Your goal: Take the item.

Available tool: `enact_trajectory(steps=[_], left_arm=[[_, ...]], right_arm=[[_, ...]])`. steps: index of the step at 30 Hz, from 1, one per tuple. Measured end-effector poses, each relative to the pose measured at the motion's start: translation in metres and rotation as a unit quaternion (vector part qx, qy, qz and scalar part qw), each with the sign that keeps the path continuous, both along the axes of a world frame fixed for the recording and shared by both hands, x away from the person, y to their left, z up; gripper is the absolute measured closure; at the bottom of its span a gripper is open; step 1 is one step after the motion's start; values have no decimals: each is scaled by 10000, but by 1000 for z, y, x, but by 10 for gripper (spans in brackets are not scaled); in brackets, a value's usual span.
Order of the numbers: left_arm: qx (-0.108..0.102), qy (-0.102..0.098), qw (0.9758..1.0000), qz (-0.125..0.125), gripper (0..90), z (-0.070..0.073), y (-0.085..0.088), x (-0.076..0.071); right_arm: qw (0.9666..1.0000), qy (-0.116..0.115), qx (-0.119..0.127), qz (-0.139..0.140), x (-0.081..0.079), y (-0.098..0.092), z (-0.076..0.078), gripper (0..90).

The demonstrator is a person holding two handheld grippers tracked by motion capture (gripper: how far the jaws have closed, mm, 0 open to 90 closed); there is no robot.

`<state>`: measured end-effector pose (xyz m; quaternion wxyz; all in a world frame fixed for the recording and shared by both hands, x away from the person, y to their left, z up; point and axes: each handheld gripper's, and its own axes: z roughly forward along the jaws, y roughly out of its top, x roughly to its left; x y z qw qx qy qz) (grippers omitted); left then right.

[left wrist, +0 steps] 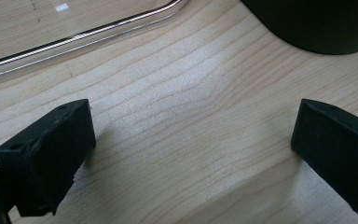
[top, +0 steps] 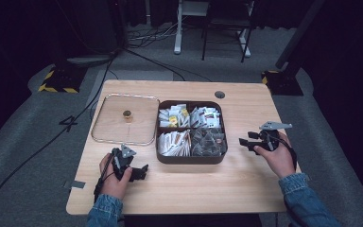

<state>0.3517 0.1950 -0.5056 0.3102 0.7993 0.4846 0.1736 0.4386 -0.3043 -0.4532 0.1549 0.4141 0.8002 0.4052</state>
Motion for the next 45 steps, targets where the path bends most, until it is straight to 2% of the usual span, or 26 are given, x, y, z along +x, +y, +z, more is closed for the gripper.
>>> enact_trajectory(steps=[6, 9, 23, 32, 45], left_arm=[[-3, 6, 10000, -2, 1, 0, 0, 0], [-6, 4, 10000, 1, 1, 0, 0, 0], [-11, -4, 10000, -14, 0, 0, 0, 1], [-6, 1, 10000, -31, 1, 0, 0, 1], [-1, 2, 10000, -36, 1, 0, 0, 1]], right_arm=[[9999, -24, 87, 55, 6, 7, 11, 440], [9997, -15, 208, 118, 12, 15, 20, 444], [9991, -167, 221, 319, 35, 48, 48, 457], [9988, -143, 205, 413, 53, 70, 54, 466], [9986, -91, 224, 464, 76, 95, 52, 482]])
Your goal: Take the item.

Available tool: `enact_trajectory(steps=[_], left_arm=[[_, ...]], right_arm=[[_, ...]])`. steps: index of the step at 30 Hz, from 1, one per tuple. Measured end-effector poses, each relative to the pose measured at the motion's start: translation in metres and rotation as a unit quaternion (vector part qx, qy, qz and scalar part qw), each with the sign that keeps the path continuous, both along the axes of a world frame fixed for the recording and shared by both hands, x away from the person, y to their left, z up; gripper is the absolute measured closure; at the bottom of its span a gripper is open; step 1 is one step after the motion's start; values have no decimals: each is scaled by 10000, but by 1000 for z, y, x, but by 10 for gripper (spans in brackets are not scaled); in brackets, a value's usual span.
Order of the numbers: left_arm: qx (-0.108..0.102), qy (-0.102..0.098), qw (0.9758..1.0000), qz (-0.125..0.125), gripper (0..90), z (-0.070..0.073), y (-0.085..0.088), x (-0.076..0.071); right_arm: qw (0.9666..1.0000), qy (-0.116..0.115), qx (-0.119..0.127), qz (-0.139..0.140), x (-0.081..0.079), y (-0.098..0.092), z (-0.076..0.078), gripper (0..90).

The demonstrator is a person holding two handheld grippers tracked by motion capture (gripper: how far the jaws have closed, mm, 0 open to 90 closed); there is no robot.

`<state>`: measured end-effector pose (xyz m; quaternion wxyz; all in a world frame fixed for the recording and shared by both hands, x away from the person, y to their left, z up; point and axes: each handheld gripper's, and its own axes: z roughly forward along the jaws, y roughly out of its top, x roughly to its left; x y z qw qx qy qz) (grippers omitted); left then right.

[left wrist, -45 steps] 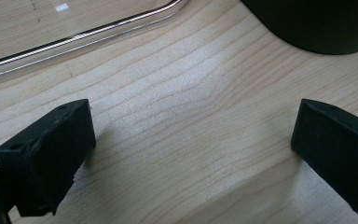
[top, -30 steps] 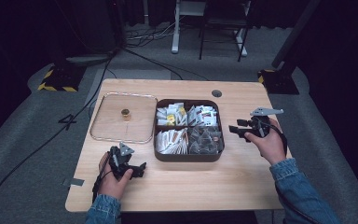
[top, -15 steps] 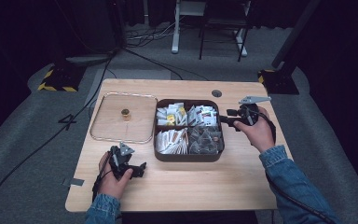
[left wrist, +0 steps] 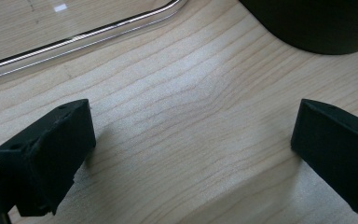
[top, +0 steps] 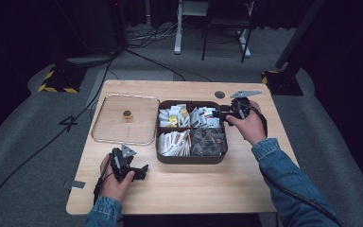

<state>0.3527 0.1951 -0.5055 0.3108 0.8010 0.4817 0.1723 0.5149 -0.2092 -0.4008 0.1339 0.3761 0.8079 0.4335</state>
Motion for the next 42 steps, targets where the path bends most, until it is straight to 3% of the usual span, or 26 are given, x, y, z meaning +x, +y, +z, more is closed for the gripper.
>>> enact_trajectory(steps=[8, 25, 42], left_arm=[[-7, -2, 10000, 5, 0, 0, 0, 0], [-1, -4, 10000, 2, 1, 0, 0, 0], [-6, 3, 10000, 1, 1, 0, 0, 0]], right_arm=[[9990, 341, 196, -198, 16, 12, -4, 512], [9978, 654, 6, 68, 28, 53, -27, 537], [9928, 1148, -325, 60, 30, 79, -51, 697]])
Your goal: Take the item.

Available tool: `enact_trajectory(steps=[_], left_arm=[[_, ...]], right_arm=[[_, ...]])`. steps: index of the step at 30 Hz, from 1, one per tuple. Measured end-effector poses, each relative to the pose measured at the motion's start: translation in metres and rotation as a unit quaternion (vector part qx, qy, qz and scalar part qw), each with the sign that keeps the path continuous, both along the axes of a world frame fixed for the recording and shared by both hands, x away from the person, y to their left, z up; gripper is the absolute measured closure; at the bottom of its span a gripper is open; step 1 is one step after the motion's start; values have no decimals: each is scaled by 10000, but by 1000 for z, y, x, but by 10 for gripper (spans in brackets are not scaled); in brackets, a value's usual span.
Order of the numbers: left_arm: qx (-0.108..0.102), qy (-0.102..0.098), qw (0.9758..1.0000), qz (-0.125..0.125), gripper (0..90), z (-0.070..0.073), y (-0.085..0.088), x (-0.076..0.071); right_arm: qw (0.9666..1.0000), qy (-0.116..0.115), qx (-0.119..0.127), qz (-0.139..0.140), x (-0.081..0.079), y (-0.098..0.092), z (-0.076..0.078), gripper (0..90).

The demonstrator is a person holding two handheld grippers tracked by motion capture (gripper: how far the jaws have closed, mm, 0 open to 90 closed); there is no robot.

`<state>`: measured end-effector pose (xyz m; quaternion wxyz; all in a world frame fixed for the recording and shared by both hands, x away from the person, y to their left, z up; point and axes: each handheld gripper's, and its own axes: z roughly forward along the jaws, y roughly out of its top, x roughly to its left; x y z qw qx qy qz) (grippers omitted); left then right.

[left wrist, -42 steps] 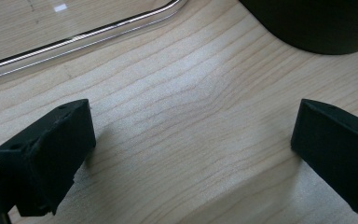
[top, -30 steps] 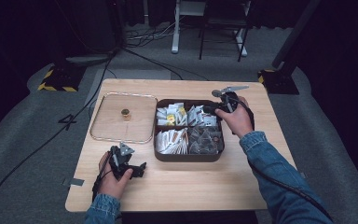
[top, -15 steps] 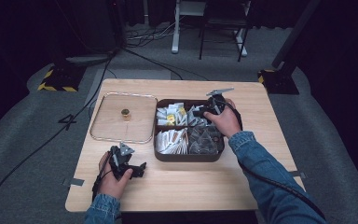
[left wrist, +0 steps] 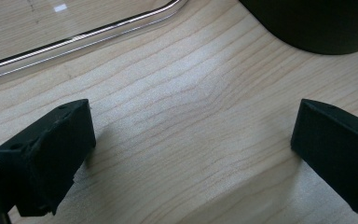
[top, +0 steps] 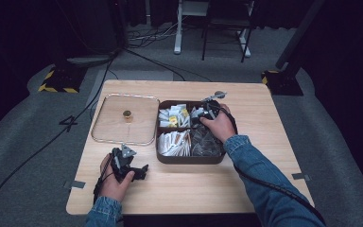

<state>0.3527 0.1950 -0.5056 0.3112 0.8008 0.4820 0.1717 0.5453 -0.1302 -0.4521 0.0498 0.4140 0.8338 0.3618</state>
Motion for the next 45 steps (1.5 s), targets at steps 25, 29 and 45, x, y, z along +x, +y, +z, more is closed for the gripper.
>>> enact_trajectory(steps=[25, 29, 45], left_arm=[[4, -6, 10000, 2, 1, 0, 0, 0], [5, -2, 10000, -1, 0, 0, 0, 0], [-7, -2, 10000, -18, 1, 0, 0, 1]], right_arm=[[9993, 221, 26, -302, -5, -1, 4, 900], [9992, 172, 144, -329, -5, -7, 13, 900], [9974, -199, 682, -122, -23, -25, 51, 900]])
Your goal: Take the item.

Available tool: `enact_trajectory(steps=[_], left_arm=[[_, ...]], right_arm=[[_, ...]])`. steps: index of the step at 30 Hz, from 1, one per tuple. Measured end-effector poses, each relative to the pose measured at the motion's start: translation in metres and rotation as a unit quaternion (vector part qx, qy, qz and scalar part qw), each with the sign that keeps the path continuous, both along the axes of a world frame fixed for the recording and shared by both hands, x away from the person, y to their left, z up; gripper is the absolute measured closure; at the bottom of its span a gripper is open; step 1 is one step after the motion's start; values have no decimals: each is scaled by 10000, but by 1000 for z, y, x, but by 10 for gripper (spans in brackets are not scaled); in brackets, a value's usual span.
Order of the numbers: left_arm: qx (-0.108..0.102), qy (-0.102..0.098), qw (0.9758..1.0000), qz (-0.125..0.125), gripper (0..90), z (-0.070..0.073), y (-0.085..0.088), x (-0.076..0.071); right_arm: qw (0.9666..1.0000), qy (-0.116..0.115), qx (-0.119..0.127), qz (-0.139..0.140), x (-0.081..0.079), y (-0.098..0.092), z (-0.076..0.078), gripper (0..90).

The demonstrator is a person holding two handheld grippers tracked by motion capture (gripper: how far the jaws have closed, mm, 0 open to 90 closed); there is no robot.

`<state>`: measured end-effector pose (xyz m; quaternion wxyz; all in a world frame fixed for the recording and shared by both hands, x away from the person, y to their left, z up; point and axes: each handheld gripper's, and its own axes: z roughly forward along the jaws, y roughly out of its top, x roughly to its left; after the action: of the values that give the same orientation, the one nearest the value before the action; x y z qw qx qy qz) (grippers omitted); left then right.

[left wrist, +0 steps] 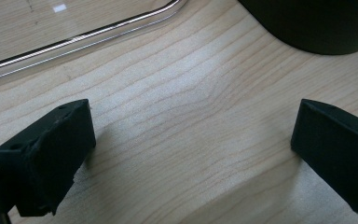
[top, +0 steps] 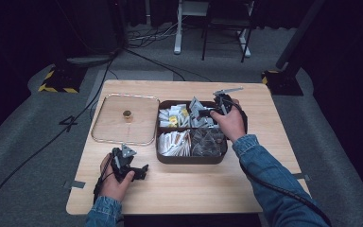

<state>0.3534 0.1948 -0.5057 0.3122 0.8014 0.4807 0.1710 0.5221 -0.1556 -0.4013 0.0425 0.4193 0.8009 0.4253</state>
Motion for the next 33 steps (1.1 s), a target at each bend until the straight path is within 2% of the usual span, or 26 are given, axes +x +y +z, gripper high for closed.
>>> enact_trajectory(steps=[7, 10, 16, 23, 33], left_arm=[[-6, 10, 10000, -10, 0, 0, -1, 1], [-3, 11, 10000, -10, 0, 0, -1, 1], [-3, 10, 10000, -9, 0, 0, -1, 1], [-3, 11, 10000, -8, 1, 0, -1, 1], [-4, 11, 10000, -10, 0, 0, -1, 1]], right_arm=[[9996, -113, 234, 147, -16, -12, 15, 900], [9989, -260, 286, 249, -29, -19, 19, 900], [9980, -295, 493, 269, -50, -37, 26, 900], [9969, -457, 617, 191, -74, -58, 32, 900], [9967, -370, 725, -48, -102, -87, 26, 900]])
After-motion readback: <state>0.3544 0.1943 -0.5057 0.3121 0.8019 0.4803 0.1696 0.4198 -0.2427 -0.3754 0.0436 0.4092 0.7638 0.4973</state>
